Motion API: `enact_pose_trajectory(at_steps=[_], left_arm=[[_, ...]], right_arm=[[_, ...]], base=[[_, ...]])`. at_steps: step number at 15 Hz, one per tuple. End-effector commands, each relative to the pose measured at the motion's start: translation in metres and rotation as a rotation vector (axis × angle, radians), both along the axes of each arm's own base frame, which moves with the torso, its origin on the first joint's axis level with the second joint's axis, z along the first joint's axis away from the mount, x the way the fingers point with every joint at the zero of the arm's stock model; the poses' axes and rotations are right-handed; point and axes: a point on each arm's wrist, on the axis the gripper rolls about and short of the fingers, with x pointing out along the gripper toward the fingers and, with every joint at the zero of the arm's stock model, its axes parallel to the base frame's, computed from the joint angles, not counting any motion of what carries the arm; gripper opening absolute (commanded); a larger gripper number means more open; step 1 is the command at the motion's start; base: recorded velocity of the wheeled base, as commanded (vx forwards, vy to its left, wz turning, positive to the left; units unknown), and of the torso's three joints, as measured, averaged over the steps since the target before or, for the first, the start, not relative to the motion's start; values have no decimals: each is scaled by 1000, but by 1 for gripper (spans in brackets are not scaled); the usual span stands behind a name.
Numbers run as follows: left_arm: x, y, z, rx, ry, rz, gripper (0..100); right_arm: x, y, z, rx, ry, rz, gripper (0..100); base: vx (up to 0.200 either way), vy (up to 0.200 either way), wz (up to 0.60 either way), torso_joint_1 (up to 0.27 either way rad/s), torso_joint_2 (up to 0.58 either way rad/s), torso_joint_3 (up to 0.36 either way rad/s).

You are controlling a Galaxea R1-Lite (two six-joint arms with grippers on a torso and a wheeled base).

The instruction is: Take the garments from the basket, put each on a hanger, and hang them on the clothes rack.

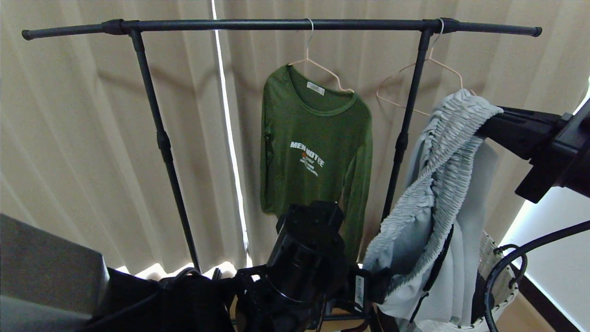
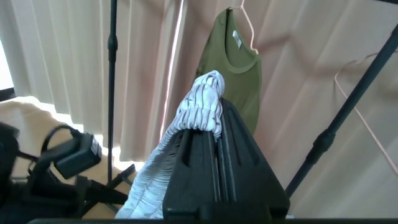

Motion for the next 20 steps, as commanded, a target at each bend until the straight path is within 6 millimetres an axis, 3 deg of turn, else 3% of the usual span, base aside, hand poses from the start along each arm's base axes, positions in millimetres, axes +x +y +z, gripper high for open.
enact_pose_trajectory(at_steps=[1,3,4,10,12,13,15,17,18,20], left_arm=[[0,1,-6,18,11,1,100],[-2,4,-10,34,21,1,100],[-3,6,-12,43,20,12,0],[-7,7,-10,90,-54,139,0],[-16,18,-2,111,-87,125,0],[-22,28,11,110,-123,102,0],[-30,66,64,37,-248,55,0],[-33,94,90,50,-303,41,0],[-37,122,118,21,-323,41,0],[-36,154,152,-10,-341,88,0]], right_arm=[[-2,-2,2,6,-8,0,0],[-2,-2,2,7,-11,0,0],[-2,-2,3,9,-13,0,0],[-2,-1,2,5,-9,0,0],[-1,-1,1,3,-6,-1,0],[-1,-1,1,2,-5,-1,0],[0,0,0,-3,1,-3,0],[1,1,0,-3,1,-1,0],[4,3,-1,-4,2,8,0],[5,5,-1,-6,0,46,0]], base=[[0,0,0,0,0,0],[0,0,0,0,0,0],[0,0,0,0,0,0],[0,0,0,0,0,0],[0,0,0,0,0,0],[0,0,0,0,0,0],[0,0,0,0,0,0],[0,0,0,0,0,0],[0,0,0,0,0,0],[0,0,0,0,0,0]])
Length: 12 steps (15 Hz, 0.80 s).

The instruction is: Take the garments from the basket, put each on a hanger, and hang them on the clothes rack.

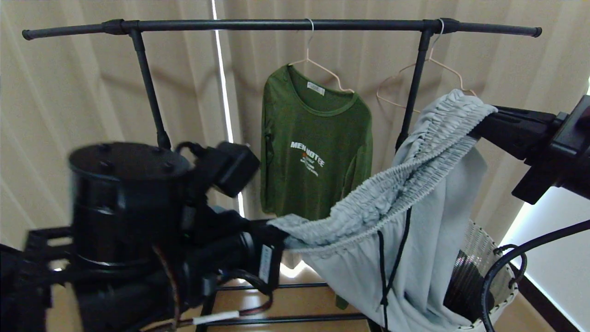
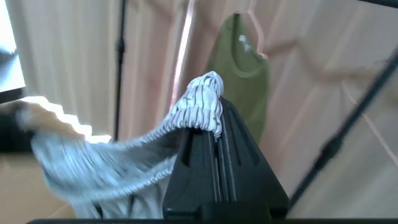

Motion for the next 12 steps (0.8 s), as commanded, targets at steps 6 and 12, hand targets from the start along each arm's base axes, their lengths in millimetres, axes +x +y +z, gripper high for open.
enact_pose_trajectory(at_steps=[6,12], left_arm=[[-1,90,143,-200,-383,209,0],[5,86,129,-162,-341,202,0]], right_arm=[[19,16,14,42,-63,46,0],[19,15,12,39,-60,40,0]], base=[[0,0,0,0,0,0],[0,0,0,0,0,0]])
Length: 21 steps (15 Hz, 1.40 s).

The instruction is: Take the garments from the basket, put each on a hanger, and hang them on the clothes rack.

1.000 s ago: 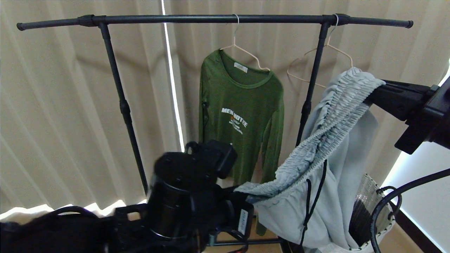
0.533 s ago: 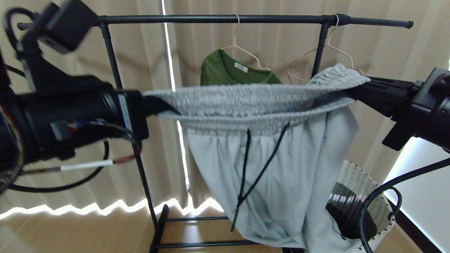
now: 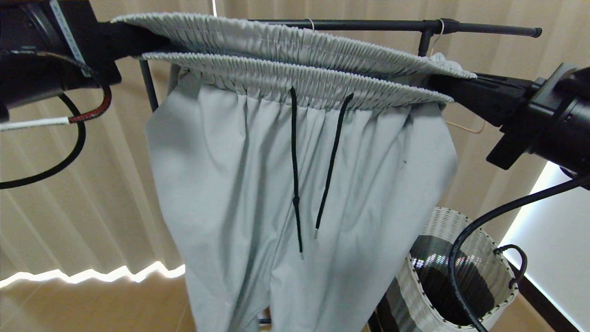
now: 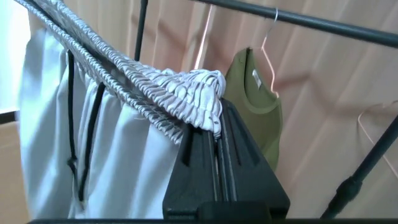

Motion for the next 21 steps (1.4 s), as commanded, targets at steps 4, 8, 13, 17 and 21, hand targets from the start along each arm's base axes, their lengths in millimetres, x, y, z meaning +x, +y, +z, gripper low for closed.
enact_pose_trajectory(at_steps=[4,8,13,17,21], left_arm=[[8,-24,-63,123,191,-67,0],[9,-25,-47,91,142,-73,0],[13,-28,-40,54,84,-73,0],[31,-41,-38,42,66,-75,0],[49,-53,-33,38,59,-73,0]], right_arm=[[5,-5,-30,-65,78,-40,0],[7,-10,-28,-61,69,-65,0],[16,-24,-28,-65,69,-145,0],[-9,-35,-24,-58,28,-21,0],[-43,-47,-40,-109,31,306,0]], base=[[0,0,0,0,0,0],[0,0,0,0,0,0],[0,0,0,0,0,0],[0,0,0,0,0,0],[0,0,0,0,0,0]])
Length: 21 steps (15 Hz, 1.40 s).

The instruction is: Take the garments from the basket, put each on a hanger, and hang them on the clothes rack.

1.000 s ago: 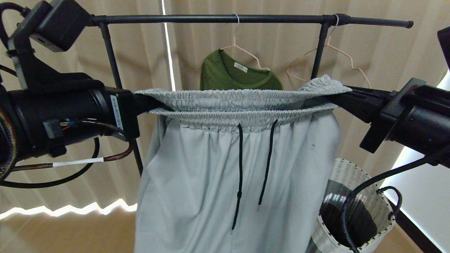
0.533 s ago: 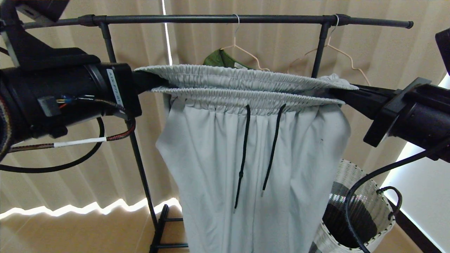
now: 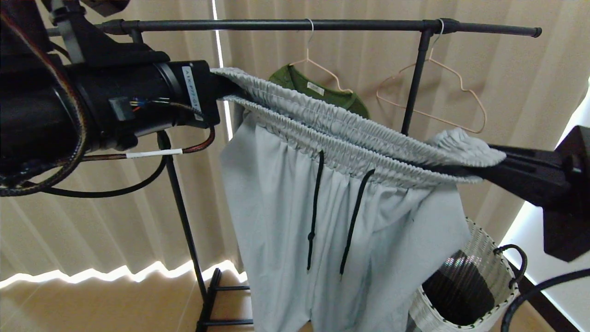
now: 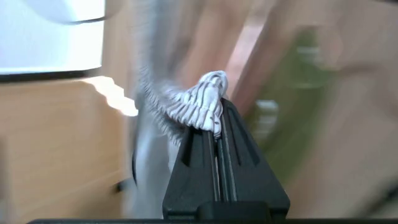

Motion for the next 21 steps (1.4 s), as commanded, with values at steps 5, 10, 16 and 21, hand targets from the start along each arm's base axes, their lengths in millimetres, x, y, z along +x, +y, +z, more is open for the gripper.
enact_pose_trajectory(at_steps=[5,10,16,21], left_arm=[[11,-8,-5,11,17,0,0],[-9,6,-1,47,63,-17,0],[-80,47,2,131,216,-348,0],[-97,41,-3,162,190,-461,0]], right_arm=[[-17,-9,0,4,-29,26,0],[9,-17,-3,-40,-21,-105,0],[62,1,13,-34,-29,-171,0],[86,15,18,-3,-82,-161,0]], base=[[0,0,0,0,0,0],[0,0,0,0,0,0],[0,0,0,0,0,0],[0,0,0,0,0,0]])
